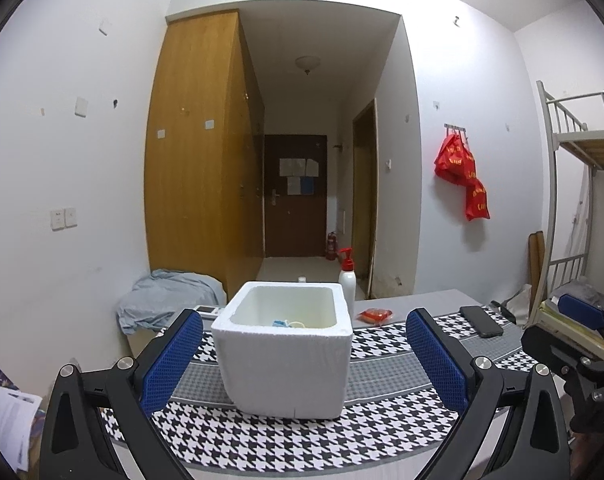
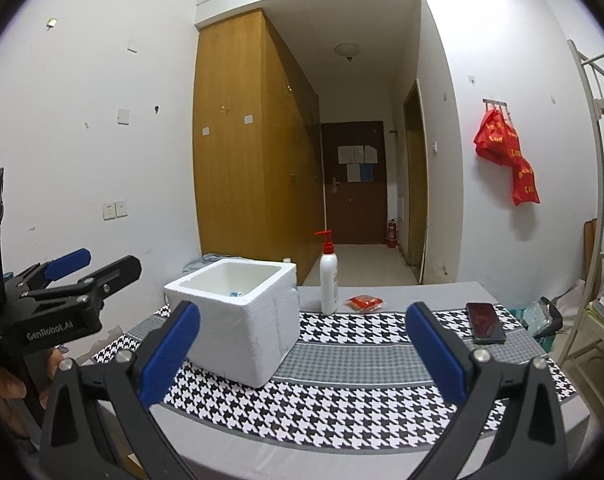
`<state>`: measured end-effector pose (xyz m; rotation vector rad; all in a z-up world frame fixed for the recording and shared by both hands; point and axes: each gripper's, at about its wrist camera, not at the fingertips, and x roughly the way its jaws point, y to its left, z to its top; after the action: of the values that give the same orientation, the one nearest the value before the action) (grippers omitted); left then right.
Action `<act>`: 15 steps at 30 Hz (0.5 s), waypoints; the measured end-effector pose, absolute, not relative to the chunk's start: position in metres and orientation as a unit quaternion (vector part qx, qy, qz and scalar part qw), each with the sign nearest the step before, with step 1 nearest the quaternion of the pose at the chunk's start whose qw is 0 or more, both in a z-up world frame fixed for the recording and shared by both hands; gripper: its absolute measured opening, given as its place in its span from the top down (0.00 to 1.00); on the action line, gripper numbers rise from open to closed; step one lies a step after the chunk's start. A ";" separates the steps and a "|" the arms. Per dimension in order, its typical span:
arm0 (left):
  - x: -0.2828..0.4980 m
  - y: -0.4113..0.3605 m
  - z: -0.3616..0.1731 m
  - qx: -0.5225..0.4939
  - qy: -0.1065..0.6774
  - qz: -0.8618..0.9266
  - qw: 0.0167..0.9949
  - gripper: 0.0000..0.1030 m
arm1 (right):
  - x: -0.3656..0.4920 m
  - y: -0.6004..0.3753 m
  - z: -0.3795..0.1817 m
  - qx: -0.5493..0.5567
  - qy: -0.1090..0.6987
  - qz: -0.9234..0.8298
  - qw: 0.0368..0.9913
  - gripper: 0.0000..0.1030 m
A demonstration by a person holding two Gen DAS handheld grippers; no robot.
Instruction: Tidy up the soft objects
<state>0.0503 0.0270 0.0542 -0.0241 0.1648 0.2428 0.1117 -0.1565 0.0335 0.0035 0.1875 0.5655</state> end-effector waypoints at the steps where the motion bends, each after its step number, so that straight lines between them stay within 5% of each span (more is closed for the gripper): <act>1: 0.048 0.026 0.053 -0.011 0.082 0.123 0.989 0.01 | 0.111 -0.157 0.033 0.002 0.092 0.278 0.956 0.00; 15: 0.006 0.027 0.028 -0.030 0.077 0.121 0.989 0.01 | 0.075 -0.156 0.016 -0.010 0.073 0.264 0.962 0.00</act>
<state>0.0064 0.0271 0.0278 -0.0592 0.1546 0.2420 0.0750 -0.1558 0.0164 -0.0202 0.1475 0.5342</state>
